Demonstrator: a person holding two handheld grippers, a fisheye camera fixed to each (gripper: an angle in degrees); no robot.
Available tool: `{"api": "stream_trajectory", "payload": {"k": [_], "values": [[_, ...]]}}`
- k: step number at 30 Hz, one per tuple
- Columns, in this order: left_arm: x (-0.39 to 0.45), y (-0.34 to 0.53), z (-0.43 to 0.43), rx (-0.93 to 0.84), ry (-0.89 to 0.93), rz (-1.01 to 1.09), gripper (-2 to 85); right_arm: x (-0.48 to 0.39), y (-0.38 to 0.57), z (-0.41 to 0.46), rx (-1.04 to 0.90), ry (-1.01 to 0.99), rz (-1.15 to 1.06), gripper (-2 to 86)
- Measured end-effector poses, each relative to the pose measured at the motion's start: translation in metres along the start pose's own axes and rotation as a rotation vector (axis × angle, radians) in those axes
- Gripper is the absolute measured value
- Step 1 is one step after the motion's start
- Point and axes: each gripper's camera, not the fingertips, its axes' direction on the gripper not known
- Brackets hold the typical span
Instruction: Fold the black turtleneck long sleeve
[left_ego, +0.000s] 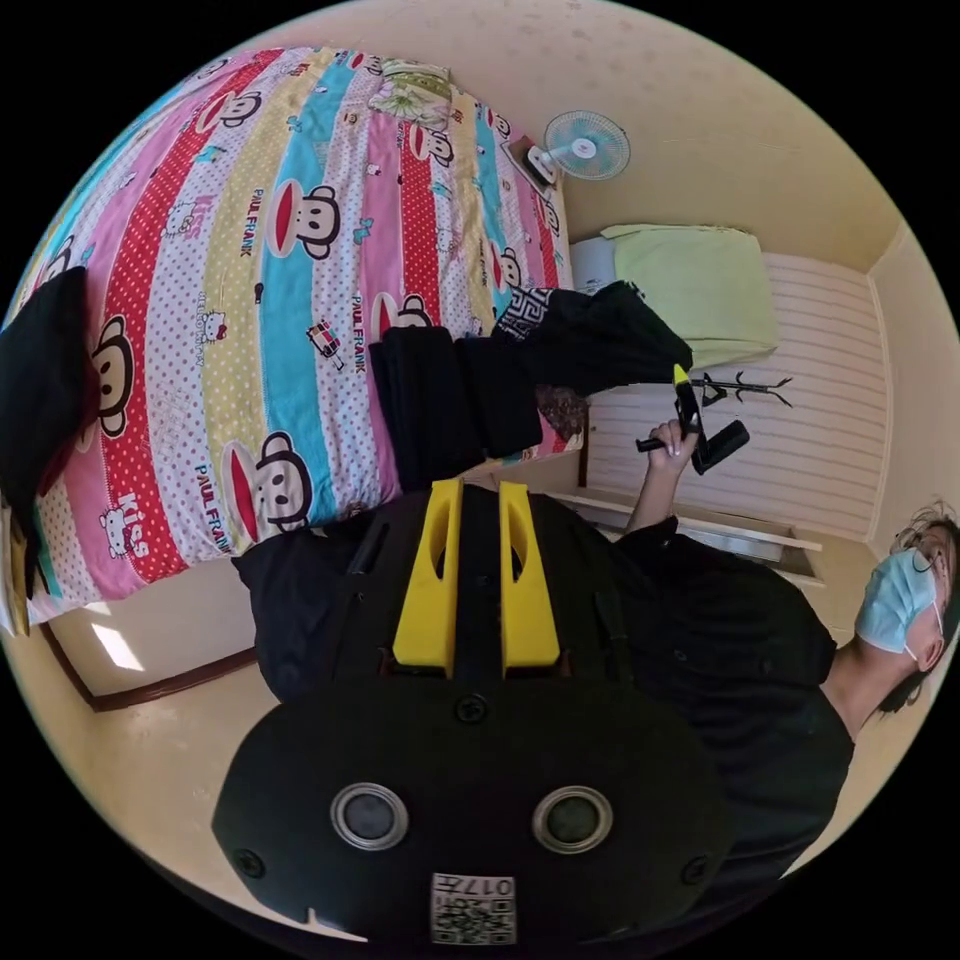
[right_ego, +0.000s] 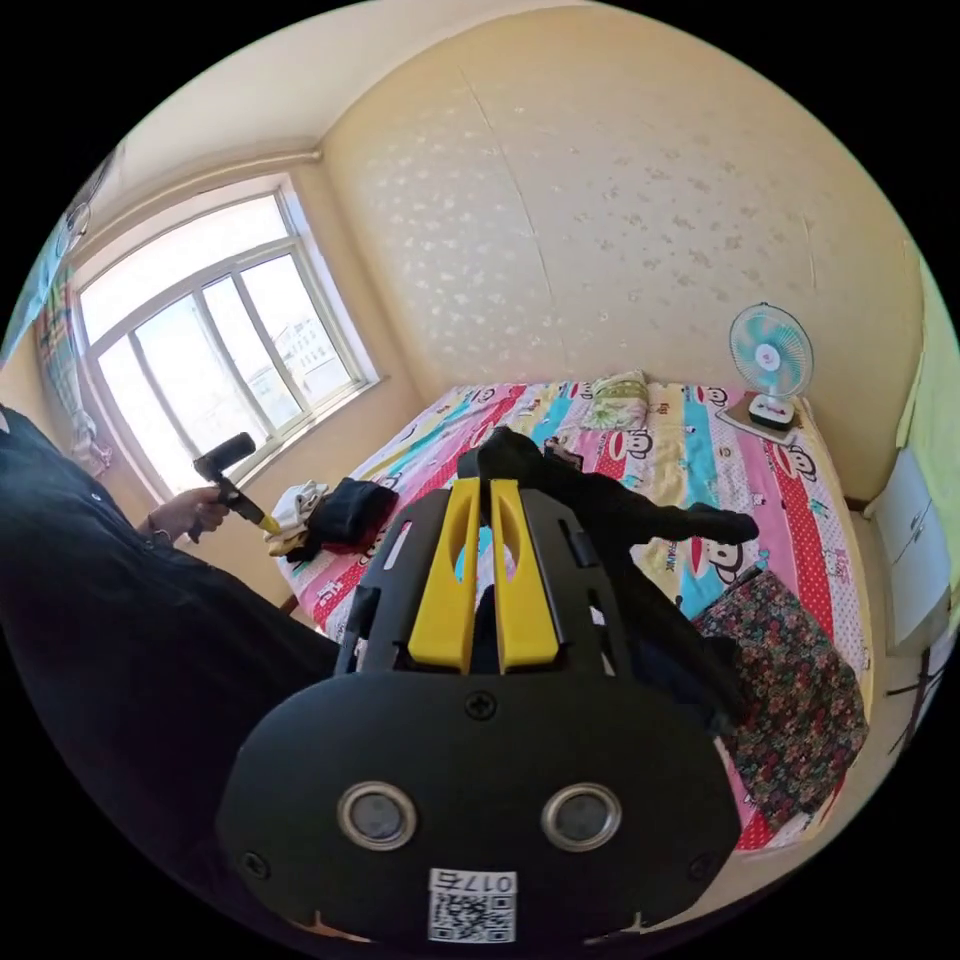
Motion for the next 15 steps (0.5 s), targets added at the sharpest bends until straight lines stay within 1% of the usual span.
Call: {"api": "stream_trajectory", "payload": {"k": [3,5,6,8,9,10,11,13,15], "values": [[-0.026,-0.003,0.002,-0.038,-0.037,-0.022,6.5,-0.034,0.027,0.039,-0.181,-0.006,-0.01,2.3],[-0.054,-0.004,0.01,-0.085,-0.041,-0.065,6.6,-0.04,0.071,0.086,-0.436,0.014,0.07,2.2],[-0.061,-0.004,0.013,-0.097,-0.034,-0.073,6.6,-0.04,0.084,0.098,-0.511,0.026,0.094,2.2],[-0.088,-0.007,0.03,-0.145,-0.006,-0.114,6.6,-0.033,0.125,0.139,-0.815,0.053,0.183,2.1],[-0.094,-0.008,0.035,-0.16,-0.003,-0.127,6.6,-0.03,0.129,0.146,-0.869,0.051,0.207,2.1],[-0.104,-0.011,0.046,-0.19,0.0,-0.146,7.1,-0.028,0.125,0.151,-0.902,0.027,0.224,2.0],[-0.111,-0.015,0.059,-0.218,0.005,-0.157,7.8,-0.026,0.108,0.151,-0.868,0.036,0.208,2.2],[-0.116,-0.022,0.08,-0.259,0.018,-0.16,9.0,-0.021,0.075,0.157,-0.806,0.111,0.166,3.0],[-0.116,-0.03,0.101,-0.295,0.039,-0.149,9.4,-0.011,0.038,0.18,-0.786,0.169,0.116,5.7]]}}
